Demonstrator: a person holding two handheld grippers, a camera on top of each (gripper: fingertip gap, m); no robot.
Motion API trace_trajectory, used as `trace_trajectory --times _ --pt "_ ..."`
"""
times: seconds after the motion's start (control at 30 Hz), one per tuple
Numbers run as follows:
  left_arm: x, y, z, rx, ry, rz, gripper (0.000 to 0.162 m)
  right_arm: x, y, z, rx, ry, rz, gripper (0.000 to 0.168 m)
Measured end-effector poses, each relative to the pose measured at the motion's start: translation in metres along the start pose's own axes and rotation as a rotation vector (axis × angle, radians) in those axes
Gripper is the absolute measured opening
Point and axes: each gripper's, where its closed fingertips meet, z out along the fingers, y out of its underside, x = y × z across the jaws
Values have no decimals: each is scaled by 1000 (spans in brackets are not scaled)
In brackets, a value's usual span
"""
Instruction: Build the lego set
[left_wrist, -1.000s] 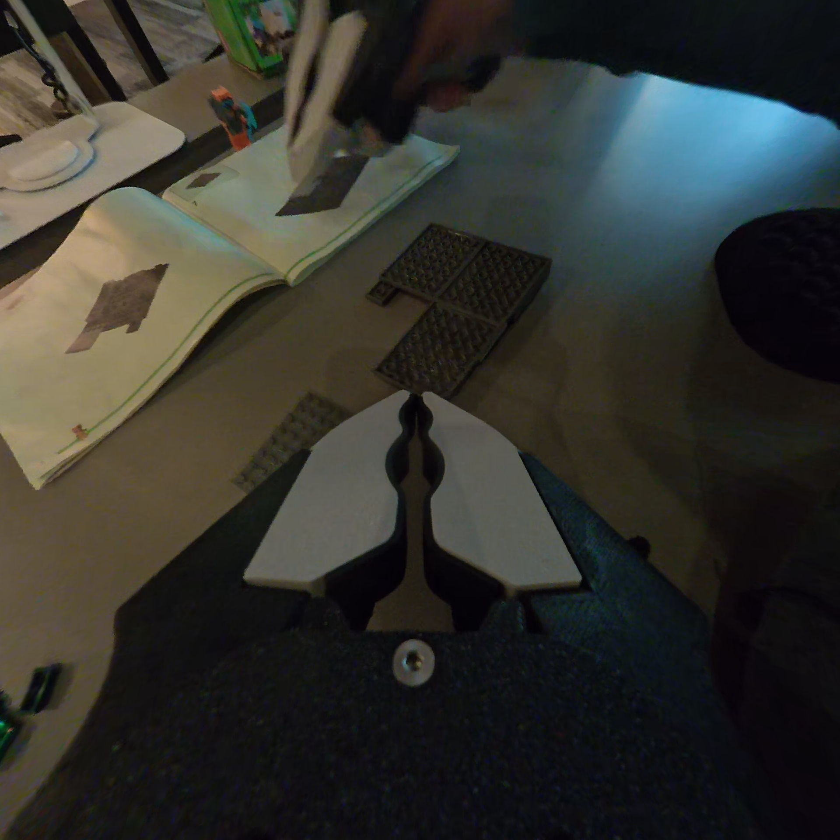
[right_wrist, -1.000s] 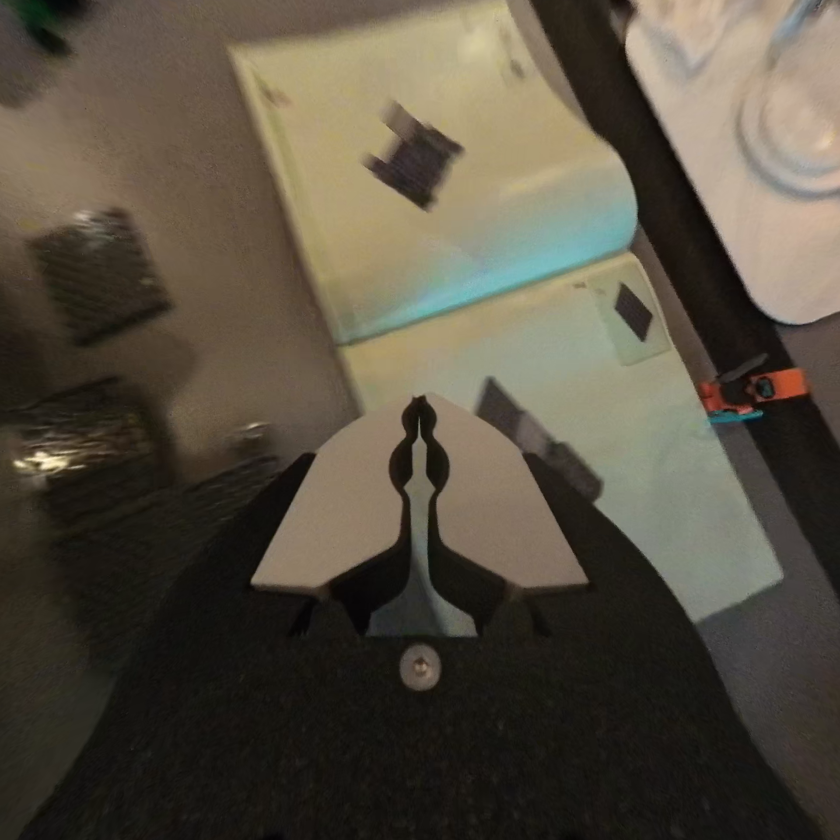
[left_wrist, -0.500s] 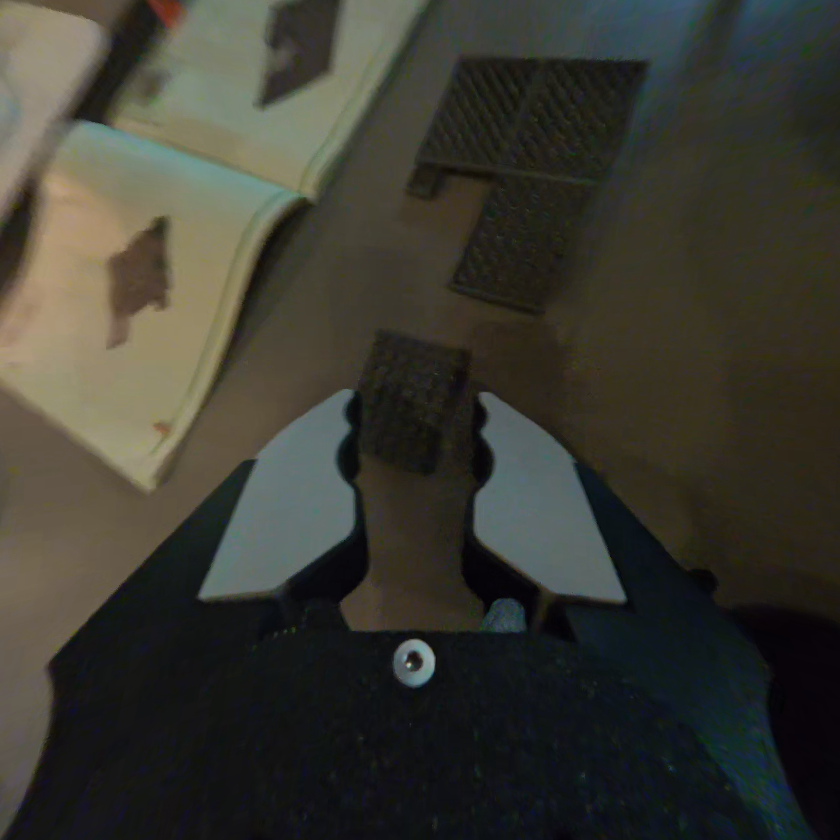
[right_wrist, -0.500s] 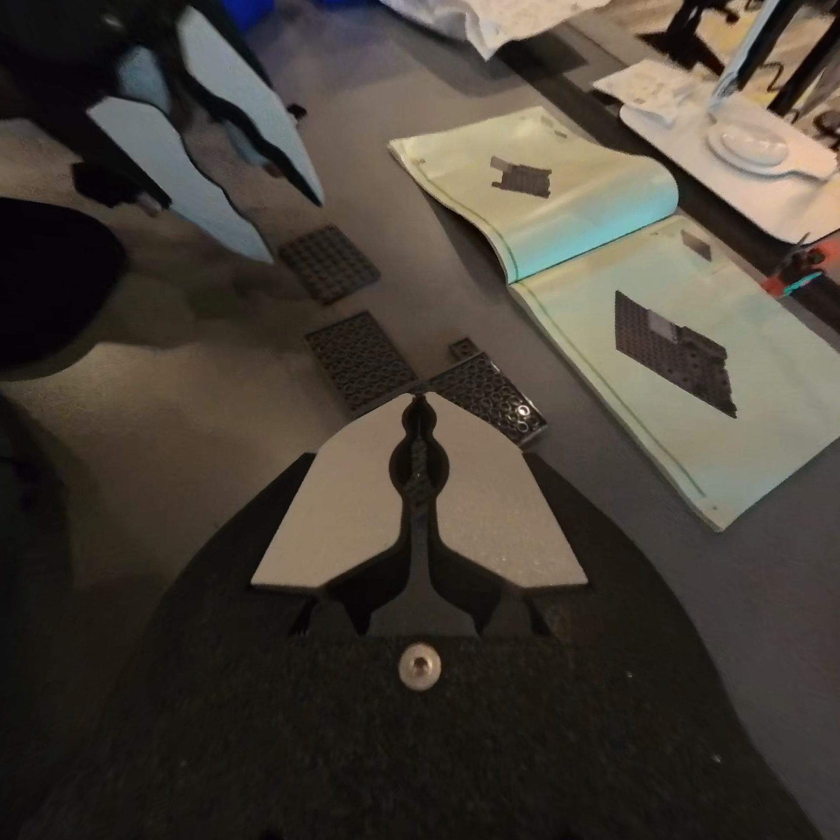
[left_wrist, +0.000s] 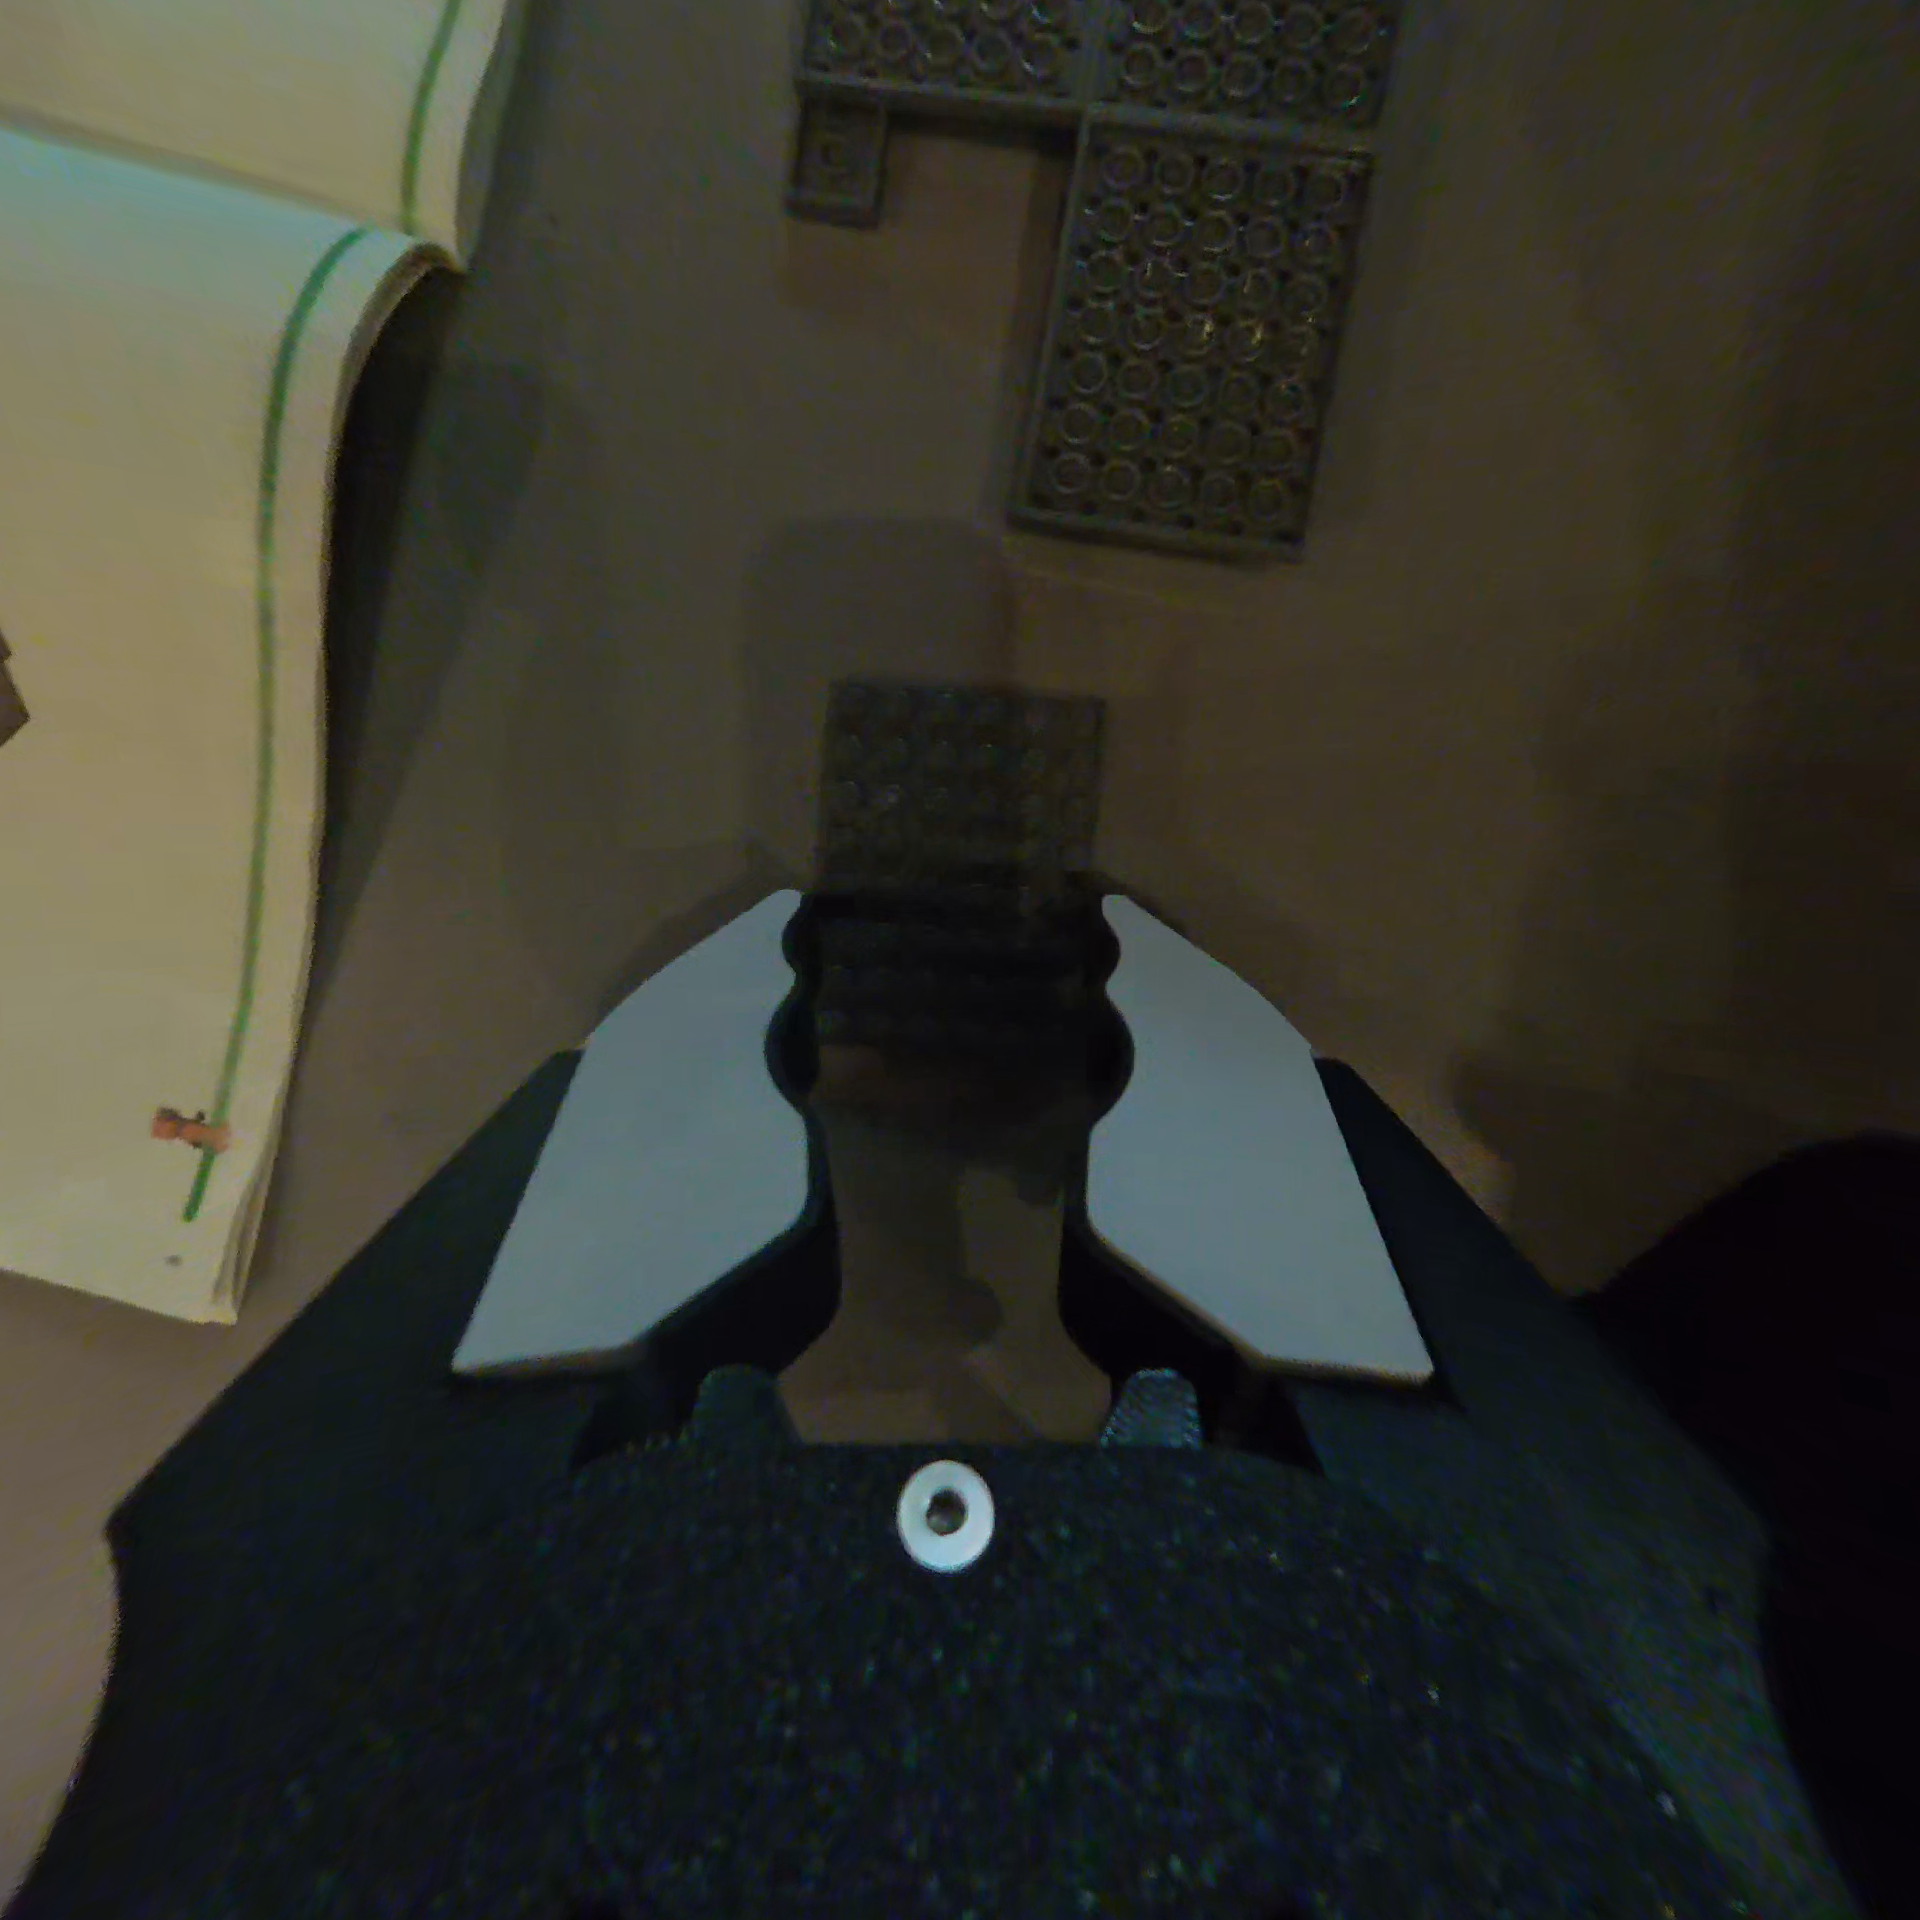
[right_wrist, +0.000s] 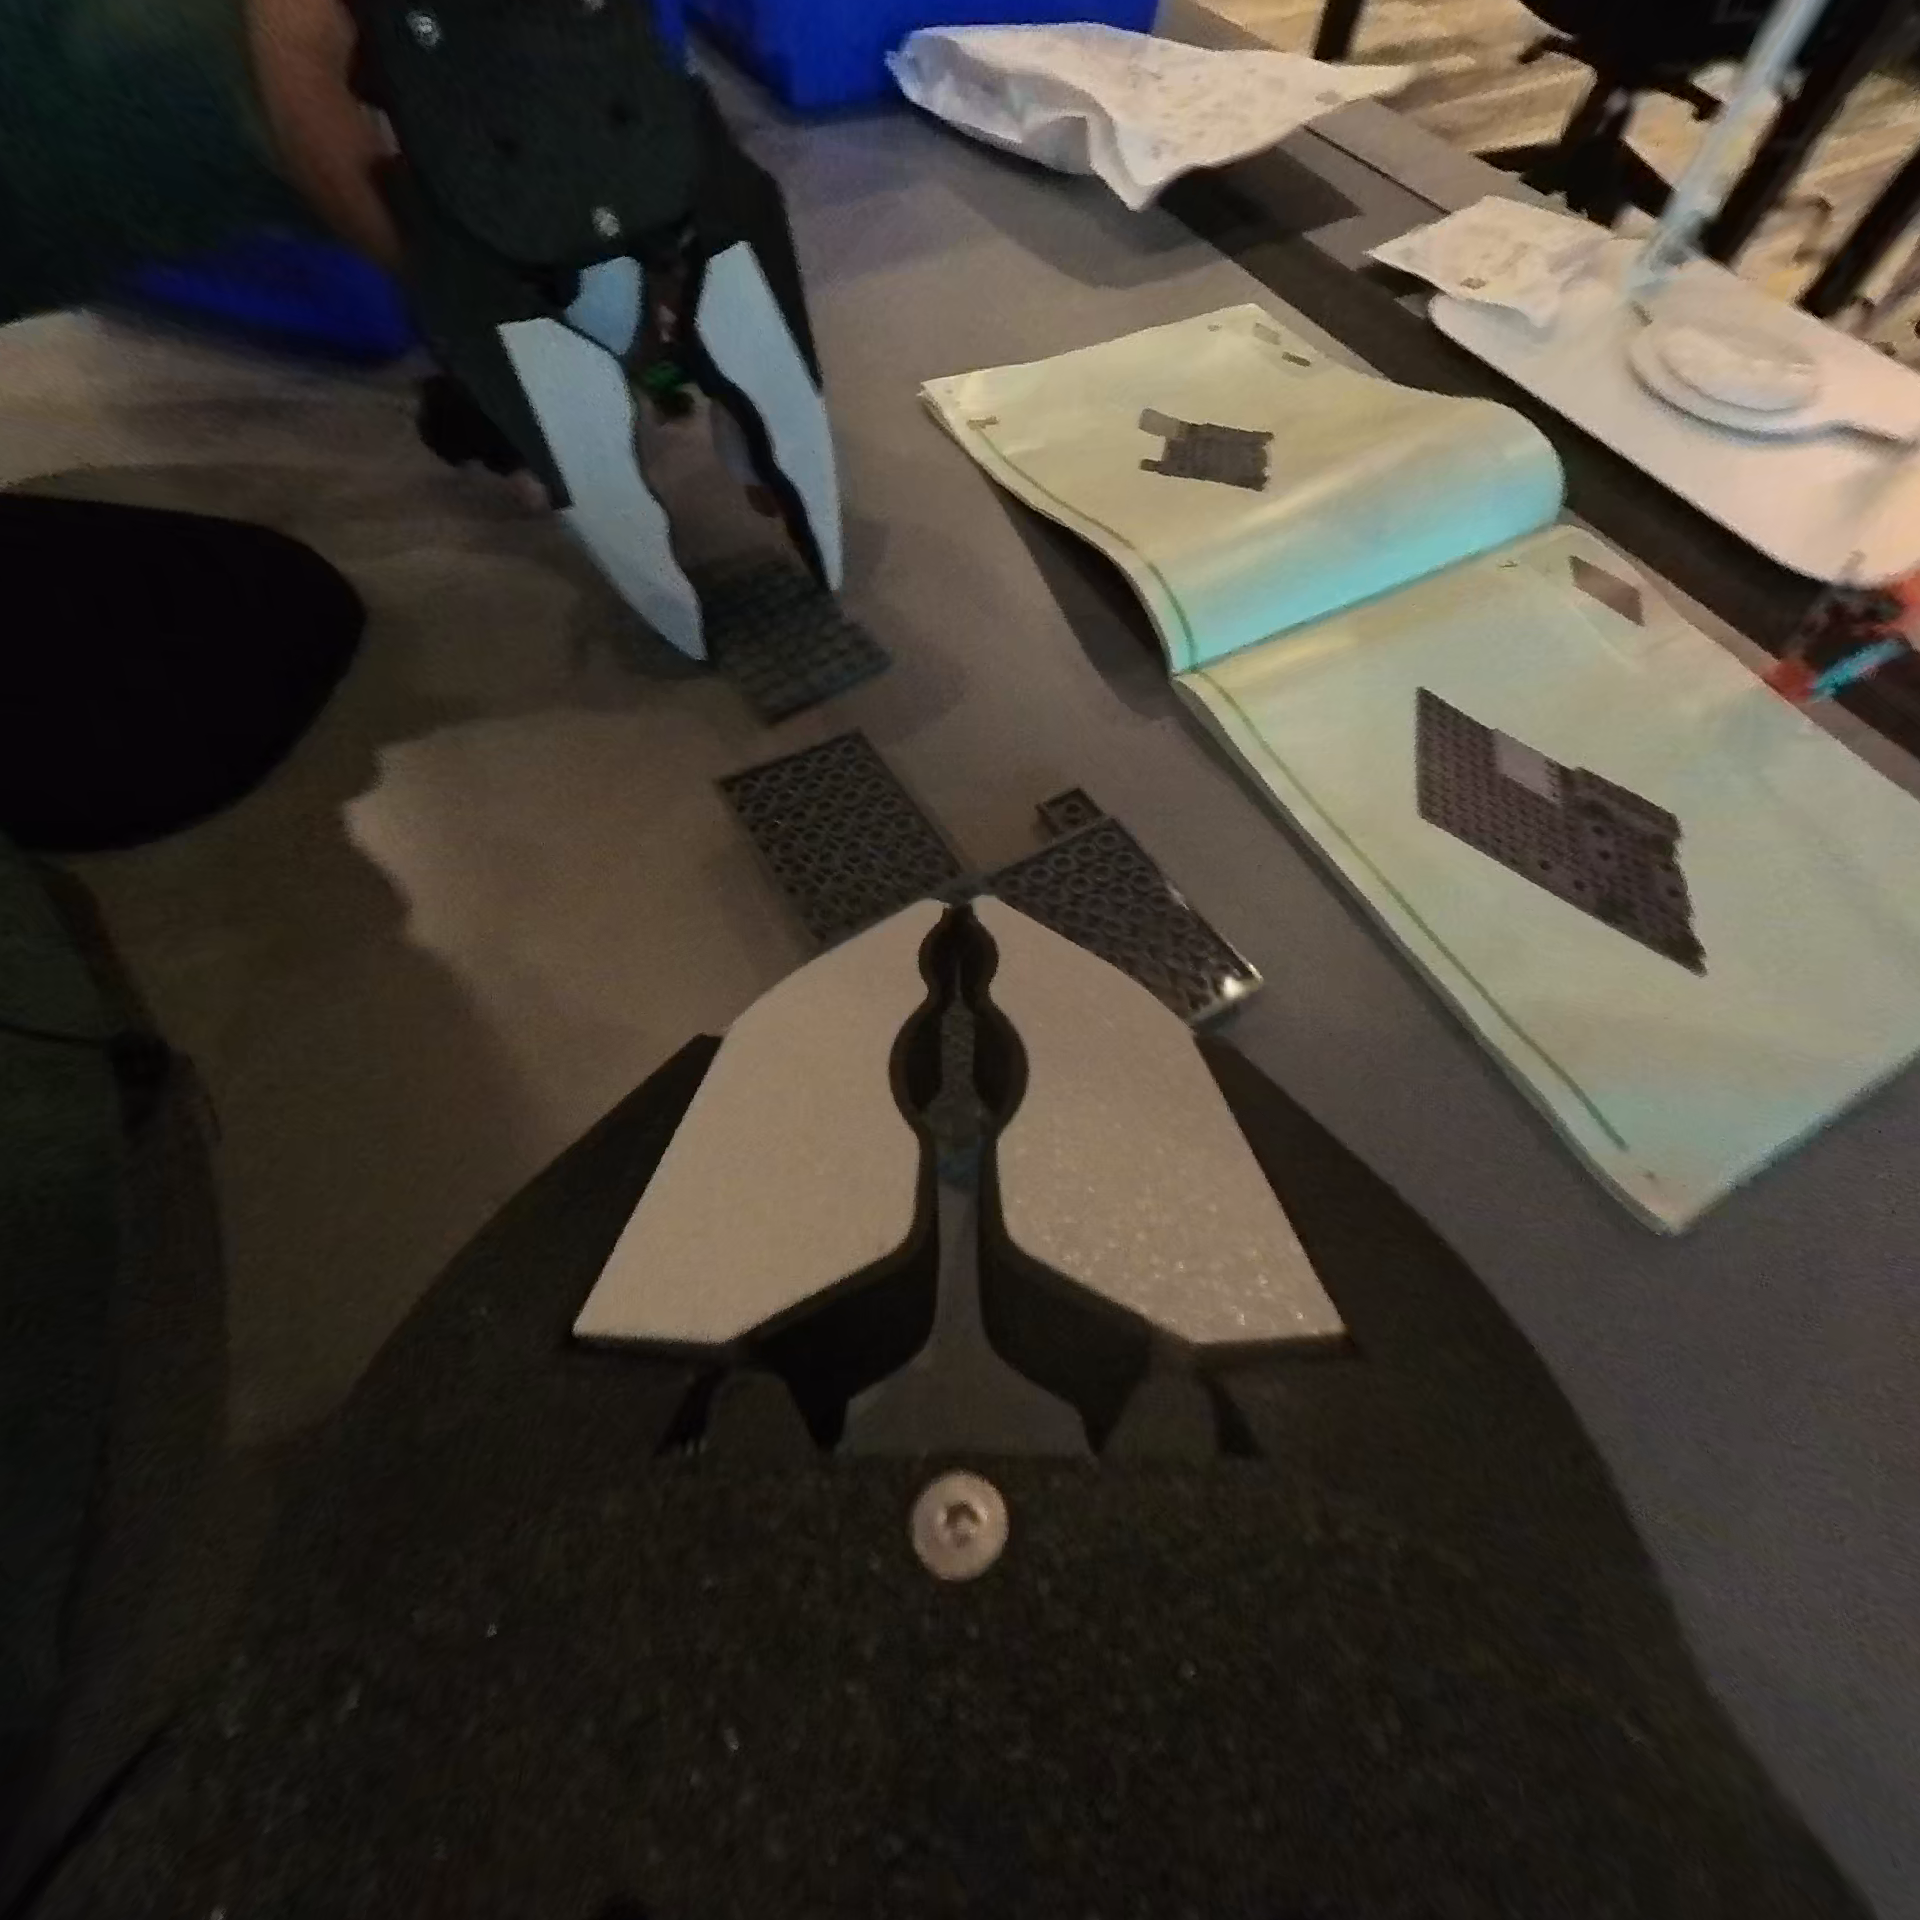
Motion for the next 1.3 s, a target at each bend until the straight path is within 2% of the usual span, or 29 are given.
trace_trajectory --times 0.2,0.33,0.47,0.53,0.57,0.6,0.67,0.73,0.77,0.83,0.93,1.07,1.17,1.3 --pt "13 -6 -8 62 80 -34 48 -25 -22 13 65 -110 -296 0" --pt "37 -35 -32 208 288 -84 48 -47 -47 24 193 -230 -561 23" --pt "60 -65 -50 304 463 -74 48 -70 -57 33 264 -272 -889 32" --pt "70 -76 -56 334 530 -61 48 -80 -60 34 290 -270 -995 31" --pt "73 -81 -59 350 558 -61 48 -82 -60 34 298 -259 -1034 24" --pt "76 -85 -62 362 585 -62 48 -83 -63 32 321 -241 -1061 9" --pt "80 -88 -64 371 621 -65 48 -84 -64 28 322 -227 -1052 5" --pt "78 -94 -71 431 619 -71 44 -81 -62 24 300 -246 -939 4" --pt "73 -99 -75 481 569 -57 52 -76 -61 22 288 -261 -832 4" --pt "62 -106 -85 571 406 13 53 -61 -55 19 225 -298 -547 4" --pt "55 -115 -89 645 66 168 52 -50 -45 14 117 -422 -45 4" --pt "63 -119 -71 603 -174 305 56 -49 -40 10 53 -566 453 4" --pt "68 -120 -56 567 -284 408 58 -50 -41 10 54 -648 693 4" --pt "68 -119 -42 524 -360 471 60 -52 -41 9 61 -711 846 4"
